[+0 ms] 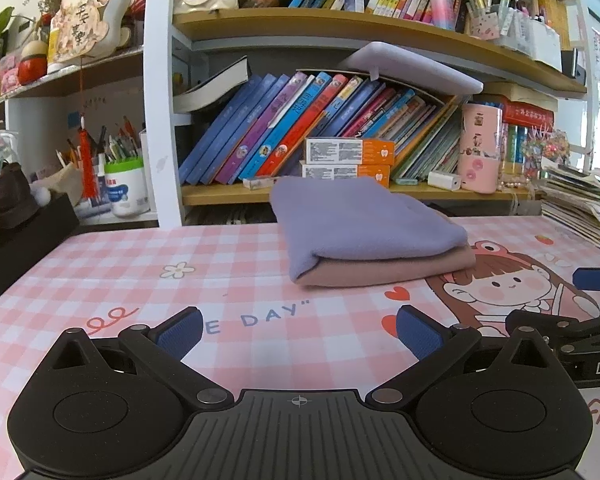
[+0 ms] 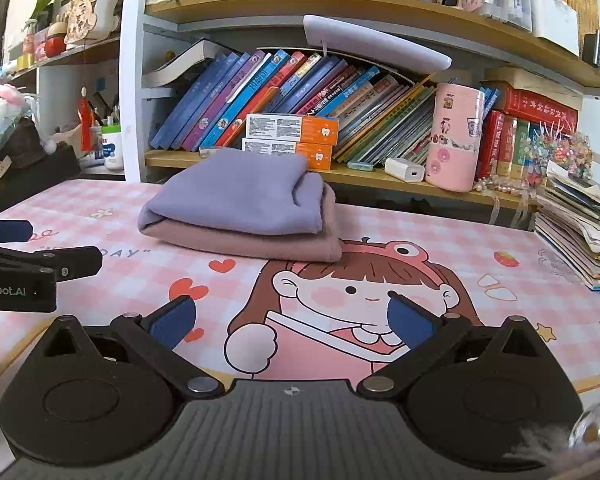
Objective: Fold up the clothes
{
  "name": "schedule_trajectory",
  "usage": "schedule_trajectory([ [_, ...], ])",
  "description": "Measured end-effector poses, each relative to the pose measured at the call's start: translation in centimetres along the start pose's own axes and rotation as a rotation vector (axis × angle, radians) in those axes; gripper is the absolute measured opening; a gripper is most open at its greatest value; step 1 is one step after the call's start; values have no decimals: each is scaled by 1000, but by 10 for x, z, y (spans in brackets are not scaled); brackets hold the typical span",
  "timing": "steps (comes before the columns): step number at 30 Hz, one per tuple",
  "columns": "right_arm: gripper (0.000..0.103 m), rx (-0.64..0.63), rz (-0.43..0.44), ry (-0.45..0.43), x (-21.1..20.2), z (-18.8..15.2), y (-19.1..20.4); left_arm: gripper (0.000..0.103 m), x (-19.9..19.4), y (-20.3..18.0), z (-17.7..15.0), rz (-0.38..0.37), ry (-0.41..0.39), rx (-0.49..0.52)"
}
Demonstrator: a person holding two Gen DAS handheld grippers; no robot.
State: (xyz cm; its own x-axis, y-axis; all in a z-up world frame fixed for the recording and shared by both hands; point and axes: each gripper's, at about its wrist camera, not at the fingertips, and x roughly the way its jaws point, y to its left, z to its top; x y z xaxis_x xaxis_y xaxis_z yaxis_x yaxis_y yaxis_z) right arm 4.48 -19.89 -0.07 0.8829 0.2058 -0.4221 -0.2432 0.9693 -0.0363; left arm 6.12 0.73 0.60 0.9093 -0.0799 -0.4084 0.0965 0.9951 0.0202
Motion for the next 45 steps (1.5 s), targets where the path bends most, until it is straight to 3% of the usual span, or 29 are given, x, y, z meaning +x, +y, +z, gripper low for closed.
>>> schedule_trajectory([
  [45, 103, -15, 17, 40, 5, 1, 3, 103, -3, -5, 0, -36, -16, 46],
])
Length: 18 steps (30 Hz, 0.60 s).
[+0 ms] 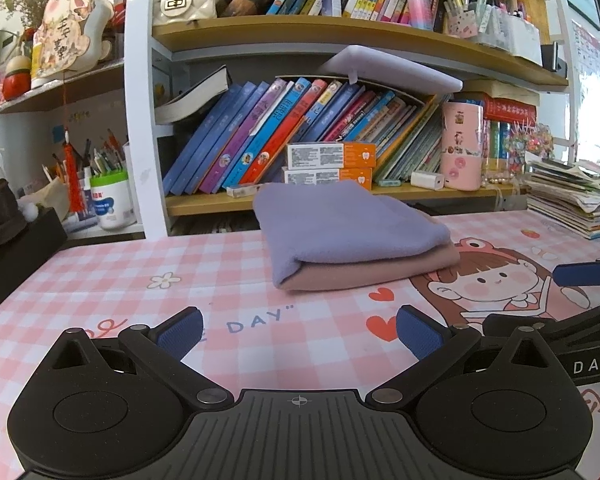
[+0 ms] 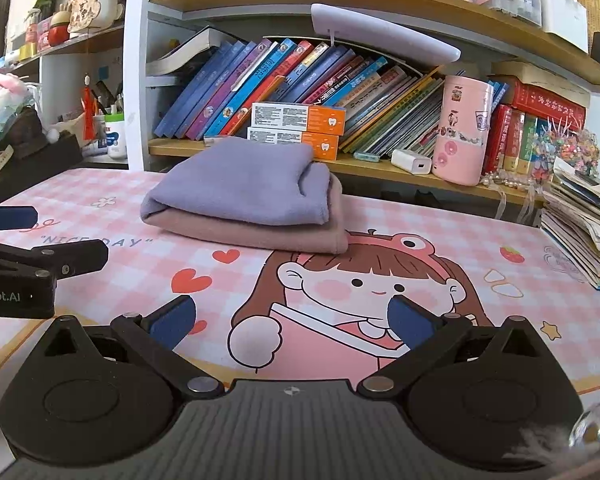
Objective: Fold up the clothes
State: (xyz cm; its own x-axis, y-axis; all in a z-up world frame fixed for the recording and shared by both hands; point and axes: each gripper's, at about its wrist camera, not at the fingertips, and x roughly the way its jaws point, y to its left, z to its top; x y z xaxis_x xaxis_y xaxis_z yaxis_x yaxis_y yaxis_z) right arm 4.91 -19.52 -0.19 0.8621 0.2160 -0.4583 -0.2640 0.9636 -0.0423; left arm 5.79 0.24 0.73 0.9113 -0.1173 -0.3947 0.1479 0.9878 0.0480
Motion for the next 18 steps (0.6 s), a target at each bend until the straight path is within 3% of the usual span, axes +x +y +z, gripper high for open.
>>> schedule_trajectory([
  [18, 103, 15, 32, 6, 1, 0, -2, 103, 4, 4, 0, -32, 36, -20],
])
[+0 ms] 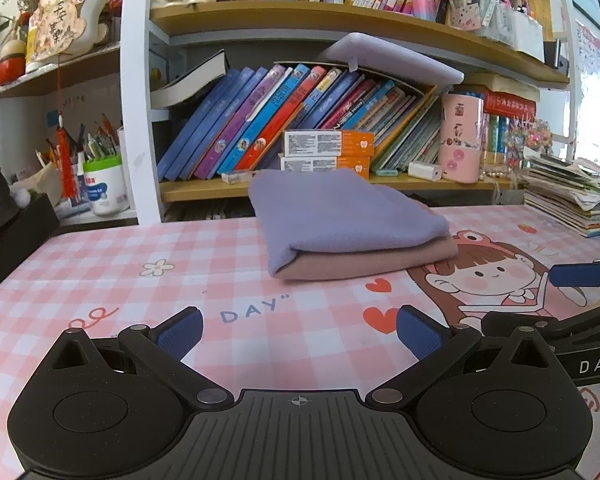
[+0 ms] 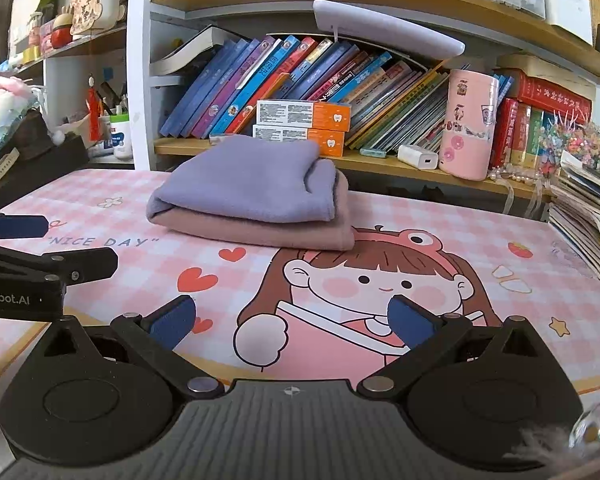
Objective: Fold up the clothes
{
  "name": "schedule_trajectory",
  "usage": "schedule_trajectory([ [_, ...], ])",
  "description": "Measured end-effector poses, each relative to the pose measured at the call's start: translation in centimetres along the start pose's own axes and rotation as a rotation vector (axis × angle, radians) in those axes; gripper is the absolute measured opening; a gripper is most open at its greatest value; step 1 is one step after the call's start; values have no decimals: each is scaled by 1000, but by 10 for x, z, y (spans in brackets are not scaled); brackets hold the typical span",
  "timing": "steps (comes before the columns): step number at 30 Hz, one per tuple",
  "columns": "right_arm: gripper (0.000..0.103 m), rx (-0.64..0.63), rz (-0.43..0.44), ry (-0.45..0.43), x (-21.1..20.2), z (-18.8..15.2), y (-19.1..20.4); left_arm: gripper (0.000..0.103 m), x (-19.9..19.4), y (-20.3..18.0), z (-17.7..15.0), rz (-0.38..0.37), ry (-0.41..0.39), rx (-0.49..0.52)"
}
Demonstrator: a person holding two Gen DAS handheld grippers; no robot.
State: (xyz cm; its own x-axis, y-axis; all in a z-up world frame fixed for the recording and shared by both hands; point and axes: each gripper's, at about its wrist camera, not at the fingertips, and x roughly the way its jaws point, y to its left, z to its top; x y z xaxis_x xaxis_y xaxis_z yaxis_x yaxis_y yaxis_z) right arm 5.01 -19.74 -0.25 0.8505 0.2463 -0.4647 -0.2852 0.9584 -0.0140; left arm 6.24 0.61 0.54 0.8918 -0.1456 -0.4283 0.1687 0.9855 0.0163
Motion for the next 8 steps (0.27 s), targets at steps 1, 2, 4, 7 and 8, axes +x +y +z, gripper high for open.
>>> schedule_trajectory([
  [1, 103, 3, 2, -1, 0, 0, 0, 103, 0, 0, 0, -14, -3, 2],
  [2, 103, 5, 3, -2, -1, 0, -1, 103, -1, 0, 0, -32, -8, 2],
  [4, 103, 17, 13, -1, -1, 0, -3, 103, -3, 2, 0, -69, -19, -5],
  [7, 103, 32, 24, 7, 0, 0, -6, 103, -2, 5, 0, -90, -23, -23],
  [8, 103, 34, 28, 12, 1, 0, -6, 103, -1, 6, 0, -99, -19, -30],
])
